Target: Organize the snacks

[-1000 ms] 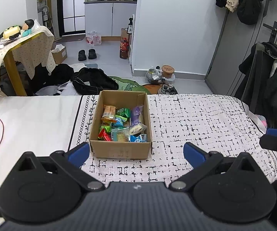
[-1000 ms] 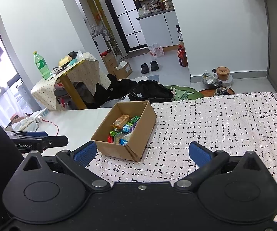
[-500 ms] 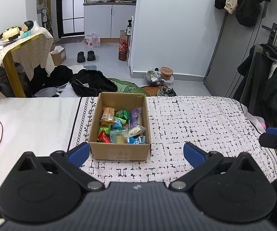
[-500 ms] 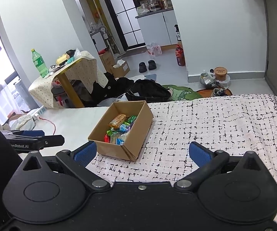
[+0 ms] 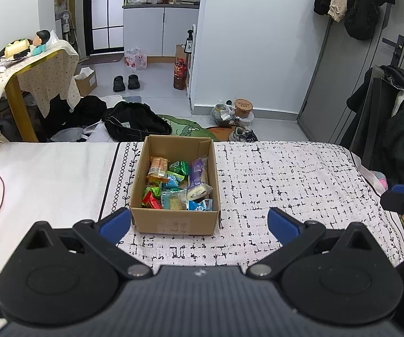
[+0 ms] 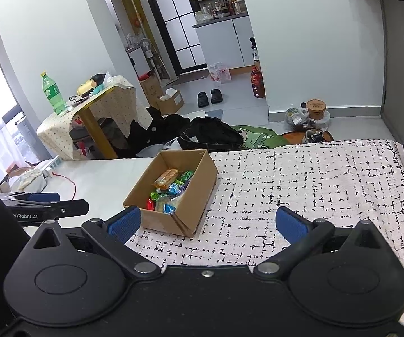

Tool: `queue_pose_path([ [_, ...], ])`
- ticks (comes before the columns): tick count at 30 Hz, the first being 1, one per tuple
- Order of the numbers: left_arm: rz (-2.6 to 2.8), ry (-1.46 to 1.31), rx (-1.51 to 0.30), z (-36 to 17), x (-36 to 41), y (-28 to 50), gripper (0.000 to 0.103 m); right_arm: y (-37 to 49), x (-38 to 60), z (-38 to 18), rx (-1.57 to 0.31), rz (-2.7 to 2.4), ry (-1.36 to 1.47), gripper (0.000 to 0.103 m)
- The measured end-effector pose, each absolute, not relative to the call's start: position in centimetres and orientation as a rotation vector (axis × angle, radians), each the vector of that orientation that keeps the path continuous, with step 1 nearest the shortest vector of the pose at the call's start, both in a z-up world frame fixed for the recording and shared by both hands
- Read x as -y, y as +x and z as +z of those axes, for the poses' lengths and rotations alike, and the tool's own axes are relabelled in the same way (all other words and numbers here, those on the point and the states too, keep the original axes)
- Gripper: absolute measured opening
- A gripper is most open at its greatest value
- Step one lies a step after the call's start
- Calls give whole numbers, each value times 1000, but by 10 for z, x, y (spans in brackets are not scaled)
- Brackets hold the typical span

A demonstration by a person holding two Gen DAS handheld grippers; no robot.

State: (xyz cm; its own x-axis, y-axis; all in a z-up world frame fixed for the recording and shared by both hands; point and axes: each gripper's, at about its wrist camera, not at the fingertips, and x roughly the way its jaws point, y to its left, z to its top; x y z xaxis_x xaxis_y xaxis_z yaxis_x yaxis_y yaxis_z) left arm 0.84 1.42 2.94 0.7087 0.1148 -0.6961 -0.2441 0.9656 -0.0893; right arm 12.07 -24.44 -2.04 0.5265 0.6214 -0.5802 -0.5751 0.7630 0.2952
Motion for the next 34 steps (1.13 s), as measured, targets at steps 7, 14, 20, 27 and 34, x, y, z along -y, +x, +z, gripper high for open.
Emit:
queue_pose_path([
  [7,200,-182,-755,31,-15,8,103,120,244,-20,-721,709,68,103],
  [14,200,-181,-753,32,-16,7,103,119,241,-19,-718,704,47,103],
  [20,201,-182,-750,33,-16,7,103,118,241,-20,-710,690,42,103],
  [27,199,-183,-734,34,-16,5,103,117,239,-21,-705,682,18,103],
  [34,190,-192,-725,33,-18,3,103,117,237,-22,-706,671,11,103],
])
